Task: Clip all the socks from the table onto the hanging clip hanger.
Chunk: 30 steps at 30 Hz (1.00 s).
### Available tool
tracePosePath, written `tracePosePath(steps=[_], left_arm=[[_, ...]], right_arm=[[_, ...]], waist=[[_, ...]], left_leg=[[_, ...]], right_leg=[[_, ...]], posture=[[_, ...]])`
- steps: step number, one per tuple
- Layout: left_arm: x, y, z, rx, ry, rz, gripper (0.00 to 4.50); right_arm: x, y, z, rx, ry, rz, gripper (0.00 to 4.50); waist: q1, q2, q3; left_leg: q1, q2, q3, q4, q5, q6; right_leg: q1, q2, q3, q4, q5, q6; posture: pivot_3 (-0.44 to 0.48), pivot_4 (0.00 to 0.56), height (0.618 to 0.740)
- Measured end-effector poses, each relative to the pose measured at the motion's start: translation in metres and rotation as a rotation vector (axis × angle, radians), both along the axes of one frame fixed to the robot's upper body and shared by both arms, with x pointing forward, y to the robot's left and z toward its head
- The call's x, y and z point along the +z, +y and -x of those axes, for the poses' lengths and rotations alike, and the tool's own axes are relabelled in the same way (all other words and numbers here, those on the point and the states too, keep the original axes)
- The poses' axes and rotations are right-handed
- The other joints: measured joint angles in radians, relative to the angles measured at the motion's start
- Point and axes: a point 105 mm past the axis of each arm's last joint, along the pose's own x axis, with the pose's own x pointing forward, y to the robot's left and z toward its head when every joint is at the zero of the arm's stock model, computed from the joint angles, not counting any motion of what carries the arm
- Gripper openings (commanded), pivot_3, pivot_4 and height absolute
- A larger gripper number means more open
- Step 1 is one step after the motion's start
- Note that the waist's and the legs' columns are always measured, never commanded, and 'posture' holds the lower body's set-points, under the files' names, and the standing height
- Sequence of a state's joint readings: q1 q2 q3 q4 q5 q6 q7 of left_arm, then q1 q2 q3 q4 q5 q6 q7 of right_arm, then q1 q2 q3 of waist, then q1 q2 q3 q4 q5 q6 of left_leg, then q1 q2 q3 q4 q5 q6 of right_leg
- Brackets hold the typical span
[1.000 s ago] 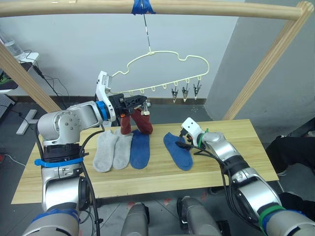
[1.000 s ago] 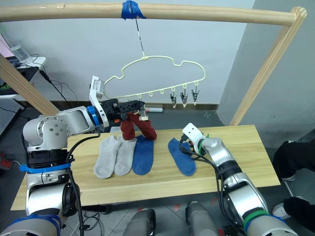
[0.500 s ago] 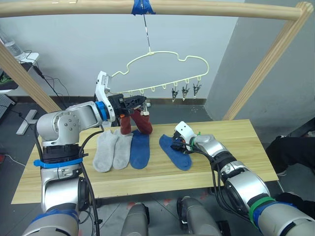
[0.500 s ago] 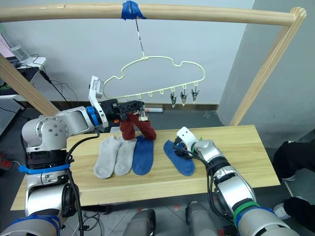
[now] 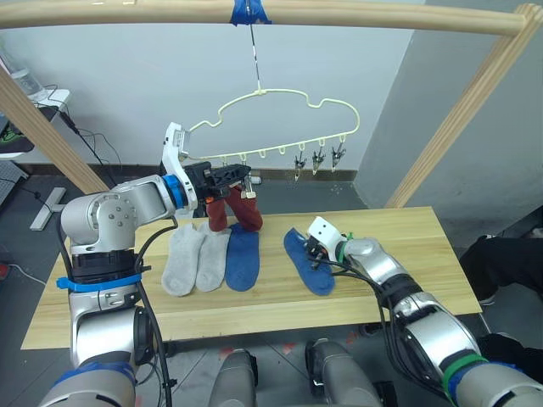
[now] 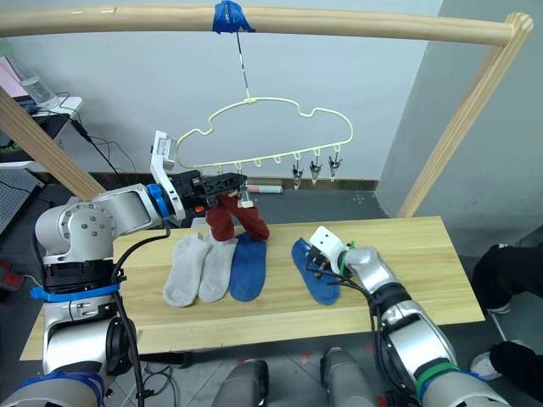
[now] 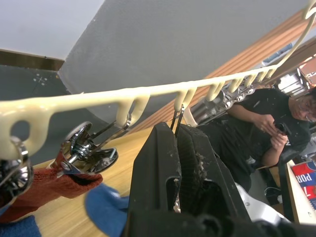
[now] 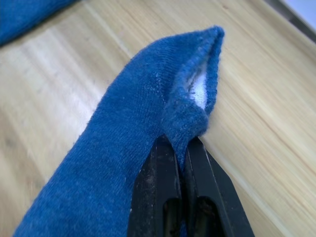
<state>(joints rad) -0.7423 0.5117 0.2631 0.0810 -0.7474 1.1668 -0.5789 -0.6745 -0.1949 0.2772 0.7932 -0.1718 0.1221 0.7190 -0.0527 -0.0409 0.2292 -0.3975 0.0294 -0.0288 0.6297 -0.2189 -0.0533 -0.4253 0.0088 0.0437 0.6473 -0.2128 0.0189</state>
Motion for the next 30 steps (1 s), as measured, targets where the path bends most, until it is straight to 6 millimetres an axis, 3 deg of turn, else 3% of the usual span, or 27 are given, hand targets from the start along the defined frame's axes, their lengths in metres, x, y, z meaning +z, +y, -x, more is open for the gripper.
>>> tracePosePath(steps=[6, 12, 22, 30], left_arm=[[0.0, 0.0, 0.0, -0.004, 0.002, -0.003, 0.0], [0.001, -0.002, -0.001, -0.023, 0.01, 0.003, 0.0], [0.003, -0.011, 0.003, -0.082, 0.097, 0.107, 0.0], [0.005, -0.006, 0.005, -0.079, 0.132, 0.153, 0.0]], right_arm=[[0.051, 0.01, 0.029, 0.2, -0.22, -0.085, 0.03], [0.094, 0.031, 0.043, 0.263, -0.323, -0.172, 0.03], [0.108, 0.044, 0.04, 0.256, -0.314, -0.211, 0.03], [0.111, 0.048, 0.039, 0.249, -0.288, -0.246, 0.03]], waist=[[-0.004, 0.001, 0.0], [-0.003, 0.0, 0.0], [-0.002, 0.0, 0.0], [-0.001, 0.0, 0.0]], left_leg=[[0.0, 0.001, 0.0, 0.0, 0.0, 0.0], [0.002, 0.001, 0.0, 0.0, 0.0, 0.0], [-0.001, 0.0, 0.0, 0.0, 0.0, 0.0], [-0.001, 0.0, 0.0, 0.0, 0.0, 0.0]], right_leg=[[0.0, 0.001, 0.0, 0.0, 0.0, 0.0], [0.0, 0.001, 0.0, 0.002, 0.0, 0.0], [-0.001, 0.0, 0.0, 0.0, 0.0, 0.0], [-0.001, 0.0, 0.0, 0.0, 0.0, 0.0]], posture=[[0.02, 0.213, 0.74], [0.007, 0.207, 0.74], [0.004, 0.197, 0.74], [0.008, 0.184, 0.74]])
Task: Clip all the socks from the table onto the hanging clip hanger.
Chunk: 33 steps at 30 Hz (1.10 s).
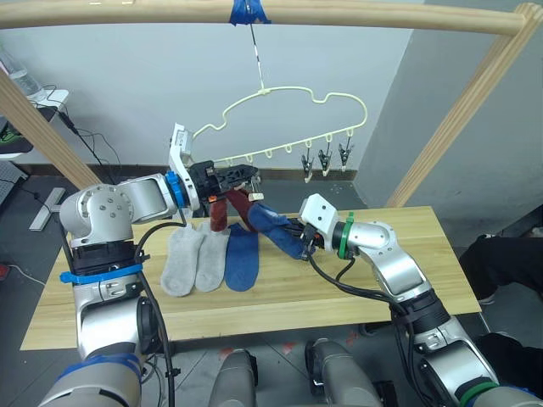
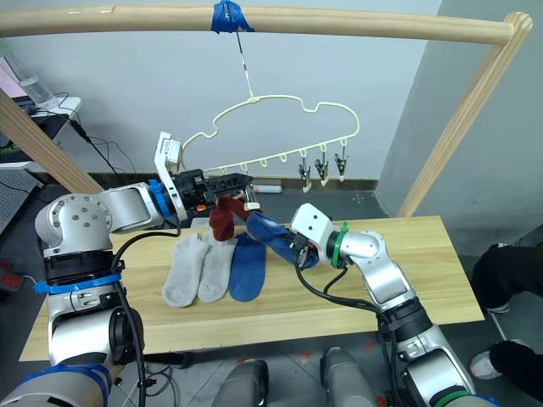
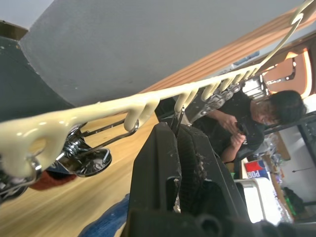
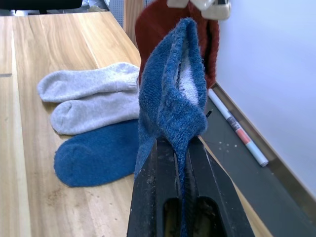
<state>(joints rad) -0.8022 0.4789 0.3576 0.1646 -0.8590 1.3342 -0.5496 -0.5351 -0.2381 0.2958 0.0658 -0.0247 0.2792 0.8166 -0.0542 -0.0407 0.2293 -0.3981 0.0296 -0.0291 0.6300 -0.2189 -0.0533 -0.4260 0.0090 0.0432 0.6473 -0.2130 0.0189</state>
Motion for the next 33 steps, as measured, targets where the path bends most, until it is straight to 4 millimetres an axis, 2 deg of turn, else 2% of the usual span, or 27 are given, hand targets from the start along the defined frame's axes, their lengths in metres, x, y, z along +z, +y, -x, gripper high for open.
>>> tracePosePath(steps=[13, 33], left_arm=[[-0.002, 0.001, 0.001, 0.001, 0.011, 0.001, 0.0], [-0.002, 0.0, 0.003, -0.009, 0.006, -0.001, 0.0]], right_arm=[[0.014, 0.002, 0.013, 0.075, 0.003, -0.028, 0.03], [0.019, 0.005, 0.01, 0.073, 0.022, -0.04, 0.03]], waist=[[0.0, 0.0, 0.0], [0.0, 0.0, 0.0]], left_leg=[[0.0, 0.0, 0.0, 0.0, 0.0, 0.0], [0.0, 0.0, 0.0, 0.0, 0.0, 0.0]], right_leg=[[0.0, 0.0, 0.0, 0.0, 0.0, 0.0], [0.0, 0.0, 0.0, 0.0, 0.0, 0.0]], posture=[[0.006, 0.179, 0.74], [0.002, 0.189, 0.74]])
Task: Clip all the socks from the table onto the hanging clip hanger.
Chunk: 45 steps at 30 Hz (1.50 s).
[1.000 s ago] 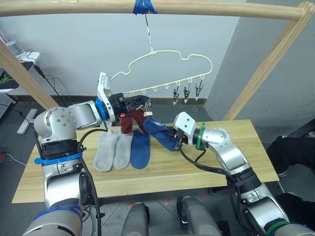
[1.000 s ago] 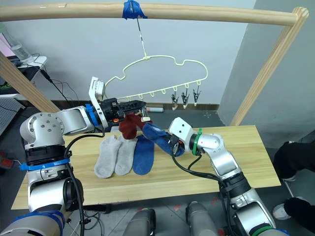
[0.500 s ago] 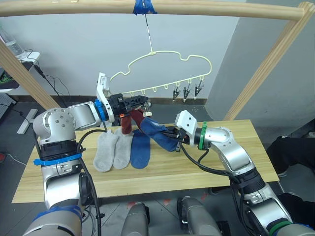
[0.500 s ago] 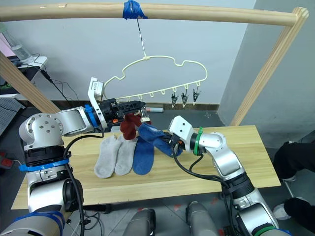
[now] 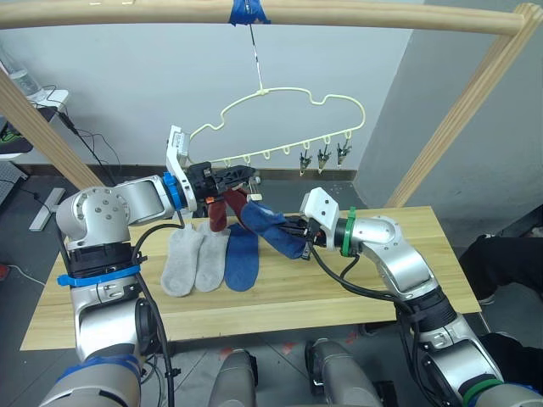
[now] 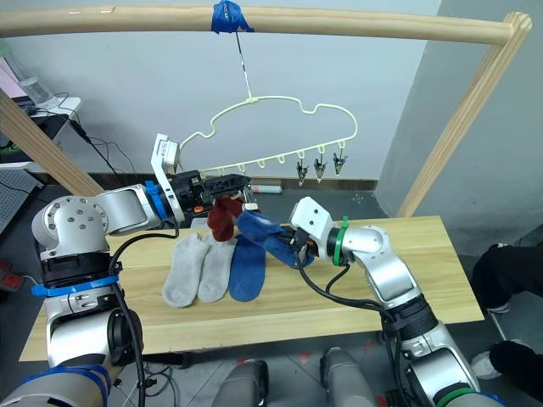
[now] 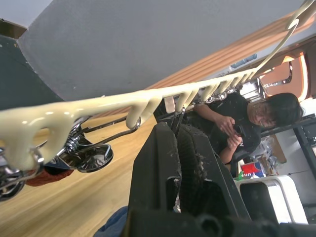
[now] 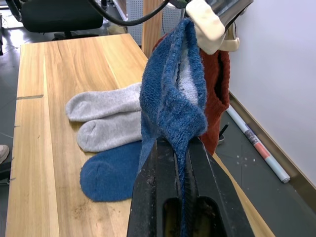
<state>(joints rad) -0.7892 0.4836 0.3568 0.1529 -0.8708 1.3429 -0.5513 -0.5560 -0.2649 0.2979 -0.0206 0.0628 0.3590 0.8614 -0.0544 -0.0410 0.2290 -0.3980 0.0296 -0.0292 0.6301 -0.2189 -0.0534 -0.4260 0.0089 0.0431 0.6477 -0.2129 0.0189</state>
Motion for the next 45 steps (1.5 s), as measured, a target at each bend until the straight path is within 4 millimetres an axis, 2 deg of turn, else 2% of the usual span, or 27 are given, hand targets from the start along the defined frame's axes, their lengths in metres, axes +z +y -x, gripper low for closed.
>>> tracePosePath(steps=[17, 22, 26, 31, 35, 38, 41, 45], left_arm=[[-0.002, -0.001, 0.002, -0.003, -0.042, -0.037, 0.0], [-0.003, 0.0, 0.002, 0.0, -0.05, -0.039, 1.59], [-0.02, -0.002, 0.005, -0.019, 0.022, -0.062, 2.86], [-0.02, -0.002, 0.005, -0.024, 0.022, -0.06, 4.4], [-0.019, -0.002, 0.007, -0.032, 0.012, -0.06, 4.48], [-0.013, 0.0, 0.017, -0.058, -0.062, -0.131, 4.5], [-0.019, 0.001, 0.03, -0.085, -0.139, -0.251, 4.5], [-0.03, 0.002, 0.04, -0.078, -0.2, -0.326, 4.5]], right_arm=[[0.005, 0.0, -0.006, -0.01, 0.002, -0.011, 0.03], [0.009, 0.001, -0.007, -0.007, -0.005, -0.017, 0.0], [0.008, 0.0, -0.009, -0.012, 0.001, -0.017, 0.0], [0.007, -0.001, -0.011, -0.018, 0.006, -0.015, 0.0], [0.005, -0.002, -0.013, -0.034, 0.012, -0.015, 0.0], [0.004, -0.002, -0.017, -0.057, 0.02, -0.019, 0.69], [0.0, -0.004, -0.02, -0.083, 0.03, -0.018, 1.69], [-0.006, -0.01, -0.02, -0.116, 0.038, -0.012, 3.16]], waist=[[0.0, 0.0, 0.0], [0.001, 0.0, 0.0], [0.002, 0.0, 0.0], [0.004, 0.0, 0.0], [0.004, 0.0, 0.0], [0.002, 0.0, 0.0], [0.004, 0.0, 0.0], [0.009, 0.0, 0.0]], left_leg=[[0.0, 0.0, 0.0, 0.0, 0.0, 0.0], [0.0, 0.0, 0.0, 0.0, 0.0, 0.0], [-0.001, 0.0, 0.0, 0.0, 0.0, 0.0], [-0.001, 0.0, -0.001, 0.0, 0.0, 0.0], [-0.001, 0.0, -0.001, 0.0, 0.0, 0.0], [-0.001, 0.0, 0.0, 0.0, 0.0, 0.0], [-0.001, 0.0, 0.0, 0.0, 0.0, 0.0], [-0.002, 0.0, 0.0, 0.0, 0.0, 0.0]], right_leg=[[0.0, 0.0, 0.0, 0.0, 0.0, 0.0], [0.0, 0.0, 0.0, 0.0, 0.0, 0.0], [0.0, 0.0, 0.0, 0.0, 0.0, 0.0], [-0.001, 0.0, -0.001, 0.0, 0.0, 0.0], [-0.001, 0.0, -0.001, 0.0, 0.0, 0.0], [-0.001, 0.0, 0.0, 0.0, 0.0, 0.0], [-0.002, 0.0, 0.0, 0.0, 0.0, 0.0], [-0.002, 0.0, 0.0, 0.0, 0.0, 0.0]], posture=[[0.005, 0.194, 0.74], [0.004, 0.194, 0.74], [0.004, 0.193, 0.74], [0.007, 0.192, 0.74], [0.007, 0.194, 0.74], [0.007, 0.197, 0.74], [0.007, 0.199, 0.74], [0.009, 0.202, 0.74]])
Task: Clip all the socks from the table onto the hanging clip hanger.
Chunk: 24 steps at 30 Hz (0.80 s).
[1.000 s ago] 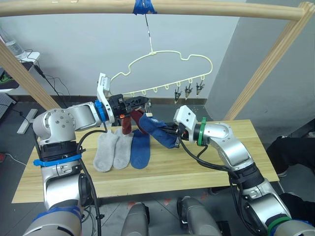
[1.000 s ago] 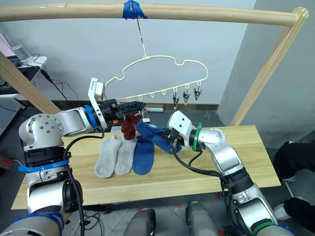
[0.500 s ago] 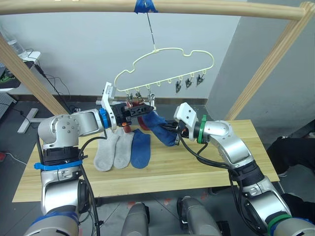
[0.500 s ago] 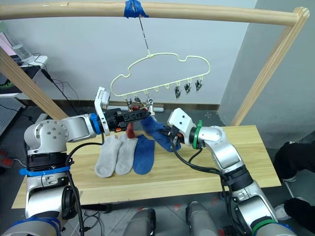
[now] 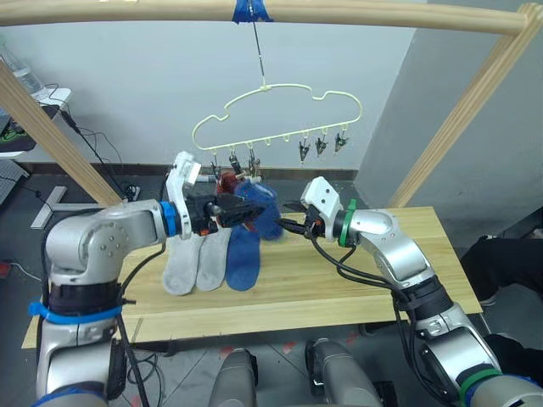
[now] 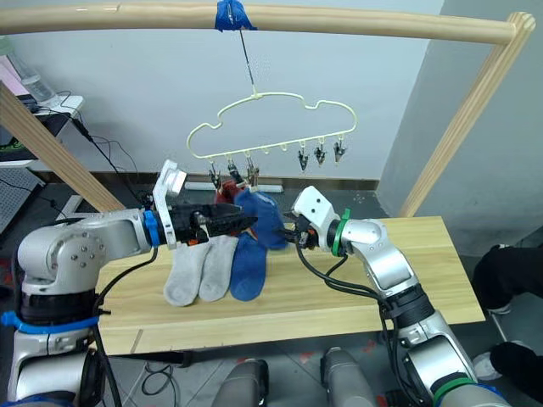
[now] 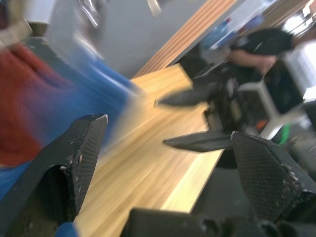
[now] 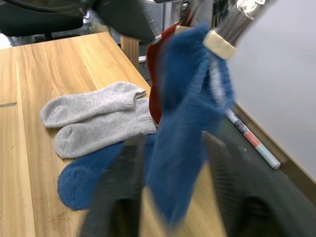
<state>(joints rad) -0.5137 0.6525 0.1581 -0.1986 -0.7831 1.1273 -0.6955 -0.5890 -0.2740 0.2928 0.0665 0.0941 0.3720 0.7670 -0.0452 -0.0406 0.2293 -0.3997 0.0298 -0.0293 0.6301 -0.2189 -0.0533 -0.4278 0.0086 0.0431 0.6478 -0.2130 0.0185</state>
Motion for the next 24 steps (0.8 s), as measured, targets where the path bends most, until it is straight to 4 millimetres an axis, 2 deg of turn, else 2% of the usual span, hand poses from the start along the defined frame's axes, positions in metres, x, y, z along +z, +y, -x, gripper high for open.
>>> tracePosePath(steps=[4, 6, 11, 15, 20, 24], left_arm=[[-0.001, 0.002, 0.006, 0.016, -0.081, -0.033, 4.5], [-0.006, 0.004, 0.009, 0.036, -0.109, -0.054, 4.5], [-0.035, 0.002, 0.019, 0.138, -0.171, -0.076, 4.5], [-0.033, 0.003, 0.013, 0.182, -0.294, -0.147, 4.5], [-0.029, 0.01, 0.005, 0.307, -0.388, -0.131, 4.5], [-0.046, 0.022, 0.012, 0.345, -0.386, -0.171, 4.5]], right_arm=[[-0.009, -0.009, 0.005, -0.029, 0.02, 0.014, 4.46], [-0.007, -0.01, 0.008, -0.043, 0.01, 0.009, 4.46], [0.007, -0.022, 0.018, -0.137, -0.051, -0.044, 4.46], [0.026, -0.026, 0.019, -0.205, -0.095, -0.099, 4.46], [0.042, -0.036, 0.014, -0.364, -0.15, -0.164, 4.46], [0.046, -0.043, 0.007, -0.492, -0.17, -0.2, 4.46]], waist=[[0.011, 0.0, 0.0], [0.012, 0.0, 0.0], [0.017, 0.0, 0.0], [0.017, 0.0, 0.0], [0.013, 0.0, 0.0], [0.013, 0.0, -0.001]], left_leg=[[0.0, 0.0, 0.0, 0.0, 0.0, 0.0], [0.0, 0.0, 0.001, 0.0, 0.0, 0.0], [-0.001, 0.0, 0.0, 0.0, 0.0, 0.0], [0.0, 0.0, 0.001, 0.001, 0.001, 0.001], [0.0, 0.0, 0.002, 0.0, 0.001, 0.001], [-0.002, 0.001, 0.002, -0.001, 0.001, 0.001]], right_leg=[[0.0, 0.0, 0.0, 0.0, 0.0, 0.0], [0.0, 0.0, 0.0, 0.0, 0.0, 0.0], [-0.001, -0.001, 0.0, 0.0, 0.0, -0.001], [-0.001, 0.0, 0.0, 0.001, 0.0, -0.001], [-0.001, 0.0, 0.001, 0.0, 0.0, -0.001], [-0.004, 0.0, 0.001, 0.0, 0.0, -0.001]], posture=[[0.011, 0.203, 0.74], [0.012, 0.203, 0.74], [0.019, 0.197, 0.74], [0.018, 0.195, 0.74], [0.006, 0.19, 0.74], [0.015, 0.192, 0.74]])
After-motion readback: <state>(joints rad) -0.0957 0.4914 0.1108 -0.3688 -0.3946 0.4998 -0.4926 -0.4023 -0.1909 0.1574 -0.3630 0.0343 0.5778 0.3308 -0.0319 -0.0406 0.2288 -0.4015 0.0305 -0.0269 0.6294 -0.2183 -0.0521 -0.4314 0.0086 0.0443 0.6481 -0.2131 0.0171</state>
